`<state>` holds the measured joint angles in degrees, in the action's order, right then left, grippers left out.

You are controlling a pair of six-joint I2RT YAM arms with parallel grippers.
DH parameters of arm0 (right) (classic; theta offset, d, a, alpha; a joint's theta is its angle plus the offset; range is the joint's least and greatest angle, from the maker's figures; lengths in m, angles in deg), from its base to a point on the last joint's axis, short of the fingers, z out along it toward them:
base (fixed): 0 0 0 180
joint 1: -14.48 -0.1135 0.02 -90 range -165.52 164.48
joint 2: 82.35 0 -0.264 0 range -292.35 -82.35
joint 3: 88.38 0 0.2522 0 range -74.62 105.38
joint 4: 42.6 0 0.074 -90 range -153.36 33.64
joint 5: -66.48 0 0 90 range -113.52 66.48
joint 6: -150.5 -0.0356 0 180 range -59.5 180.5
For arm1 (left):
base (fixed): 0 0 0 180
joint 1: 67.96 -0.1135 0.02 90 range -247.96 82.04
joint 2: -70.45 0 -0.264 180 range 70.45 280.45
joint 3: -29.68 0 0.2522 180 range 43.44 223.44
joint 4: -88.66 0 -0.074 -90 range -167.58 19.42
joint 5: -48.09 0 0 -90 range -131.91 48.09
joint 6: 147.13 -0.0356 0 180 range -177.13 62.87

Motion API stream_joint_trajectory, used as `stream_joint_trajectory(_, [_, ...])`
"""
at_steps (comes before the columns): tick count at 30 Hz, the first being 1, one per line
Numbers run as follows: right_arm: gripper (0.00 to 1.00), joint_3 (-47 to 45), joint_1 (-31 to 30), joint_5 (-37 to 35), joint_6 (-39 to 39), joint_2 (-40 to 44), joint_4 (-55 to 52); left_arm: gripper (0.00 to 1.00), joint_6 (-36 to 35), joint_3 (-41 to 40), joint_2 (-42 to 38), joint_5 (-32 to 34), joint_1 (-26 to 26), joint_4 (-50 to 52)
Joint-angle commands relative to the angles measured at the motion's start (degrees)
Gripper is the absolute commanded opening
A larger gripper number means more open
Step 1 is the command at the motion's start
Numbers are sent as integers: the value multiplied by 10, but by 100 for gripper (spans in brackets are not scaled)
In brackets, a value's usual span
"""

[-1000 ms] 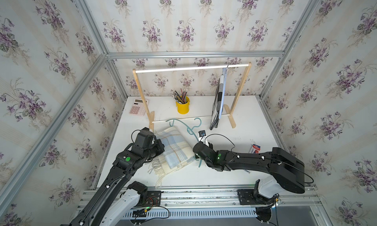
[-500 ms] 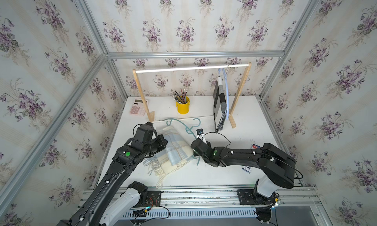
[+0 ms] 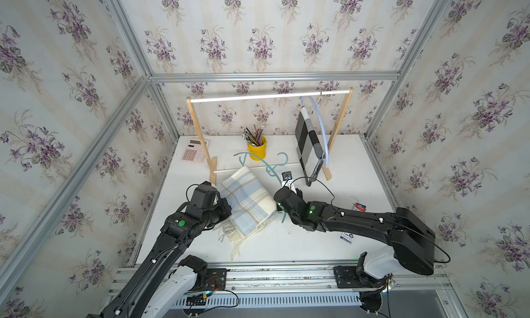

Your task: Hang the scarf on the hanger

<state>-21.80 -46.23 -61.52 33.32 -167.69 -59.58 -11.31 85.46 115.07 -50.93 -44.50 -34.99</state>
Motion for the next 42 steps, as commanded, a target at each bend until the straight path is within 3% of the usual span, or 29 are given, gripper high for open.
stream_joint_trajectory(1, [0,22,1,-61,49,36,-33,0,9,-5,0,7,-1,-32])
stream_joint_trajectory(11, [0,136,3,-90,146,79,-152,0,23,-6,-6,17,-1,-75])
stream_joint_trajectory(21, [0,180,6,-74,134,97,-251,0,44,-31,-21,53,-3,-105])
stream_joint_trajectory(31, [0,182,13,-108,140,120,-254,0,63,-63,-19,11,-3,-146])
stream_joint_trajectory(37, [0,206,14,-120,151,135,-244,0,121,-147,12,-84,-1,-295])
stream_joint_trajectory(42, [0,212,13,-150,182,148,-222,0,186,-192,68,-101,32,-437])
